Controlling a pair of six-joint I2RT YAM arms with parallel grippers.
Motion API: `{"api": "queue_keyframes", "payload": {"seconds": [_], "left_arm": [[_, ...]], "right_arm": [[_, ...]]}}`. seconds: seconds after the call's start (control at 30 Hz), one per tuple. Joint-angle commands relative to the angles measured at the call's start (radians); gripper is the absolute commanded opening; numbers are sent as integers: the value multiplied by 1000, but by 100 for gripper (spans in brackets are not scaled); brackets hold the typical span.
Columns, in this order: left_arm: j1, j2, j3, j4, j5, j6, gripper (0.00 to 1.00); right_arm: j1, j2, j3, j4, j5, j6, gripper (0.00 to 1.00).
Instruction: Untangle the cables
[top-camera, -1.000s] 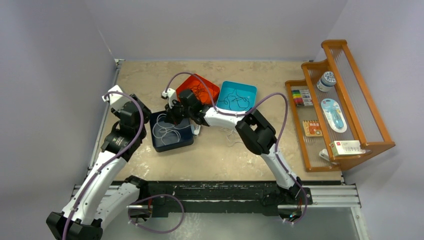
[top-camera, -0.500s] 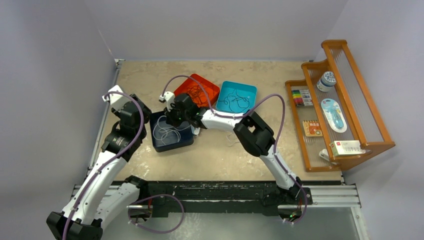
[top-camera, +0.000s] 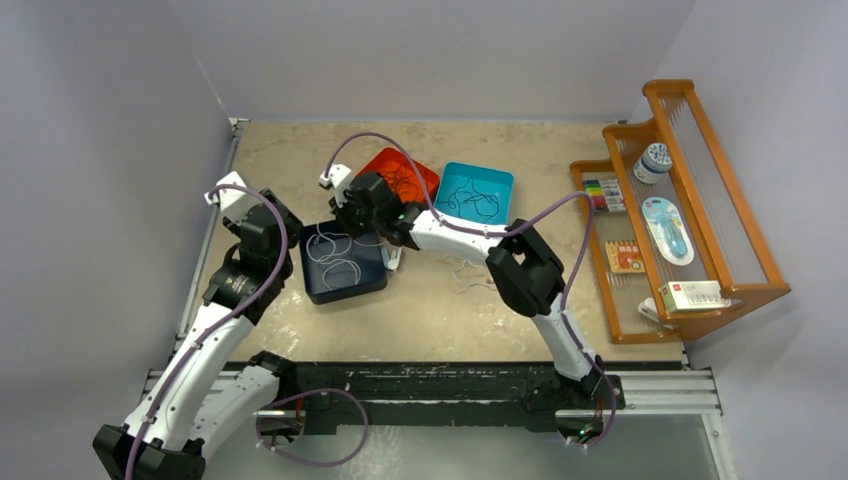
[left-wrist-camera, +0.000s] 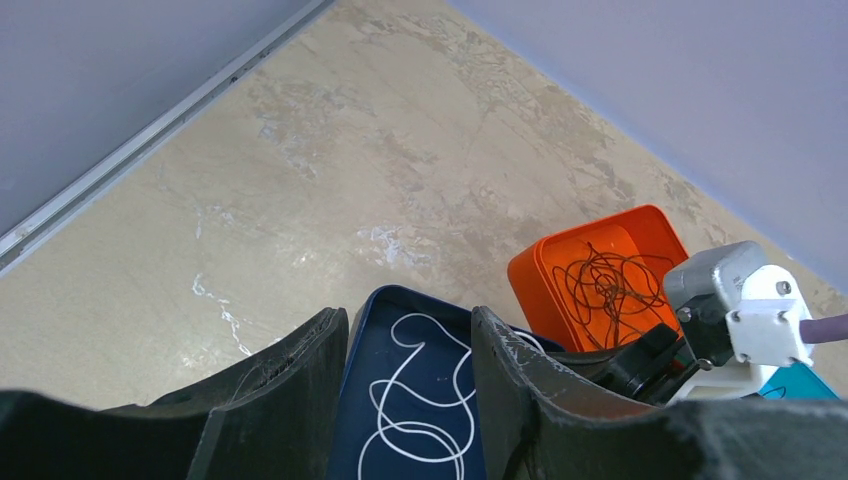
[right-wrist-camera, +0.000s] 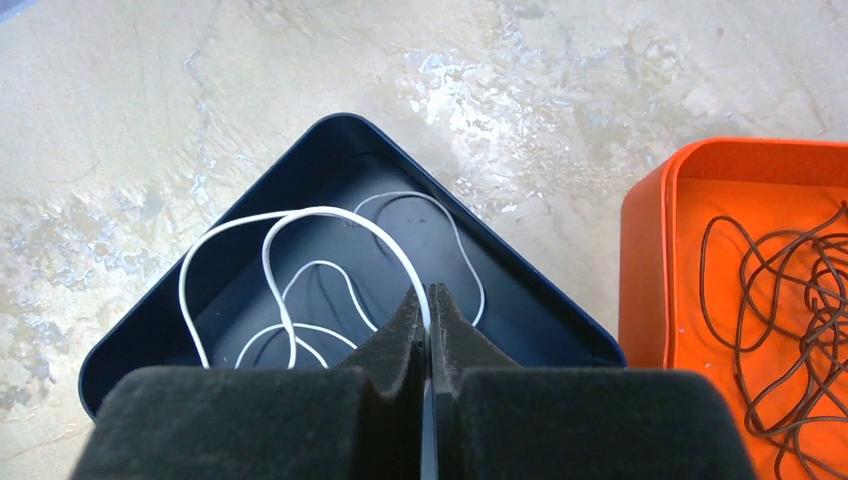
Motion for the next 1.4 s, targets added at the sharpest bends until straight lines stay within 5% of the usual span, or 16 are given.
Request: {"api": "queue_keyframes", "payload": {"seconds": [0.0, 0.43, 0.8, 1.37], "left_arm": [[6, -17, -4, 35, -15, 18, 48], [5, -36, -4, 29, -39, 17, 48], [5, -36, -7, 29, -40, 16, 48], [5, -23, -8, 40, -27, 14, 48]], "right_arm": [[10, -52, 51, -13, 13, -25, 0], [43, 36, 192, -65, -55, -16, 0], [45, 52, 107, 44, -179, 49, 0], [42, 5, -15, 47, 14, 62, 0]]}}
